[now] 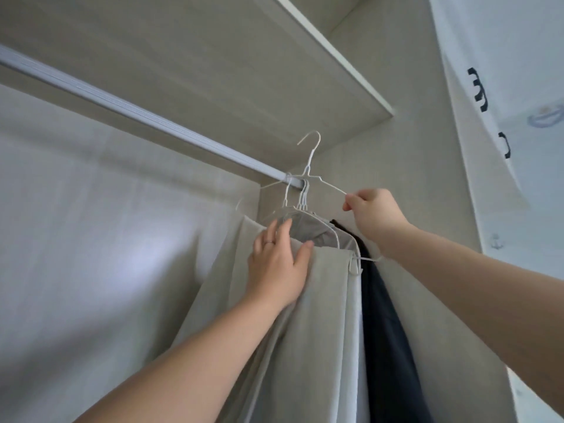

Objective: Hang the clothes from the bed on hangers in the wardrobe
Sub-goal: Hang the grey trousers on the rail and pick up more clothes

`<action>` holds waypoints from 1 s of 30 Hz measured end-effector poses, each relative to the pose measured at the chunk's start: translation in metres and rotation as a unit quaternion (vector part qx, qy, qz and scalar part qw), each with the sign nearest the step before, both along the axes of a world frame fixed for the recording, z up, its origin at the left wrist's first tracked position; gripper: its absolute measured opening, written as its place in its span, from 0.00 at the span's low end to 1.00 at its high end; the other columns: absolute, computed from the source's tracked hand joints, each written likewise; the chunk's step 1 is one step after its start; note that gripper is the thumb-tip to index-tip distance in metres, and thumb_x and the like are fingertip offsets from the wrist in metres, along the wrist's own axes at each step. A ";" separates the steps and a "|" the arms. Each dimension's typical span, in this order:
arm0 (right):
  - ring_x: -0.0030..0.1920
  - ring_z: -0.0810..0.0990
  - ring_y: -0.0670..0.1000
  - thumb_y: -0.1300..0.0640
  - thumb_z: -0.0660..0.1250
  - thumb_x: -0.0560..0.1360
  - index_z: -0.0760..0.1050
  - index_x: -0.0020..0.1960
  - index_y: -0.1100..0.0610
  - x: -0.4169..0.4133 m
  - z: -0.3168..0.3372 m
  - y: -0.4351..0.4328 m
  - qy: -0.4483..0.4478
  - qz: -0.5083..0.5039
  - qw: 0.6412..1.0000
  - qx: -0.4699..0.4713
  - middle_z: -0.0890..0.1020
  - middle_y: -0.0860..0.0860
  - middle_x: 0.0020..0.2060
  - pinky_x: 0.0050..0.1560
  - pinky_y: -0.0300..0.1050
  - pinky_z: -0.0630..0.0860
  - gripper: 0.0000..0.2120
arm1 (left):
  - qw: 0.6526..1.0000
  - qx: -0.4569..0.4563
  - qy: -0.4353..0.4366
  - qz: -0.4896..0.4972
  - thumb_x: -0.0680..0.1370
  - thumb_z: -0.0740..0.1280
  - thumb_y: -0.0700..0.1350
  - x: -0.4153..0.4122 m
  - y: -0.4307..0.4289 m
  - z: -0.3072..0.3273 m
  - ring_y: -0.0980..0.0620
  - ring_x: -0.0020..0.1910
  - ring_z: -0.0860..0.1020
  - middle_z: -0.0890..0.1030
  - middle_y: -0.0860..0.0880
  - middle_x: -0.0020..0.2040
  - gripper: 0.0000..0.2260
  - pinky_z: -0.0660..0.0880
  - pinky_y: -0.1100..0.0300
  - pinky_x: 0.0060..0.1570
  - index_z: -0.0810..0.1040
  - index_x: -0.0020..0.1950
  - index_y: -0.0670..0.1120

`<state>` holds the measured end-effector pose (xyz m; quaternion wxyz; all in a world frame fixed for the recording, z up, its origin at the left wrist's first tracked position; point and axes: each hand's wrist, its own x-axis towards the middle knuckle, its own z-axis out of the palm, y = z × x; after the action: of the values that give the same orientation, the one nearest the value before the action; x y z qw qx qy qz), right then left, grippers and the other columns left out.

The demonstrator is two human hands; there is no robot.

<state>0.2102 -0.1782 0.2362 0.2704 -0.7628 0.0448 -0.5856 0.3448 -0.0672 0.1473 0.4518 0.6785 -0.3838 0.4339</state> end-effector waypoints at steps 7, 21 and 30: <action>0.39 0.75 0.57 0.53 0.58 0.81 0.76 0.42 0.52 -0.115 -0.005 -0.074 -0.003 -0.228 0.960 -0.160 0.77 0.50 0.35 0.40 0.48 0.72 0.12 | 0.997 -0.069 -0.041 0.001 0.81 0.61 0.56 -0.079 -0.059 0.013 0.42 0.78 0.55 0.58 0.45 0.80 0.28 0.55 0.47 0.75 0.60 0.79 0.49; 0.39 0.75 0.59 0.48 0.53 0.83 0.73 0.49 0.52 -0.455 -0.050 -0.204 0.044 -0.529 0.823 -0.203 0.78 0.52 0.37 0.35 0.47 0.67 0.13 | 0.972 -0.124 -0.063 -0.191 0.82 0.60 0.48 -0.341 -0.249 -0.003 0.40 0.63 0.73 0.78 0.47 0.62 0.15 0.63 0.43 0.66 0.73 0.68 0.47; 0.35 0.74 0.56 0.47 0.54 0.82 0.72 0.47 0.52 -0.663 -0.133 -0.255 0.127 -0.643 0.746 -0.121 0.77 0.49 0.33 0.33 0.46 0.65 0.12 | 0.916 -0.040 -0.045 -0.396 0.84 0.59 0.47 -0.509 -0.388 -0.066 0.43 0.44 0.77 0.81 0.45 0.47 0.11 0.69 0.53 0.41 0.78 0.52 0.43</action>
<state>-0.4524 -0.4332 0.1032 -0.2729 -0.6471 0.4871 -0.5192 -0.1646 -0.4552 0.0814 0.5955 0.4324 -0.6233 0.2644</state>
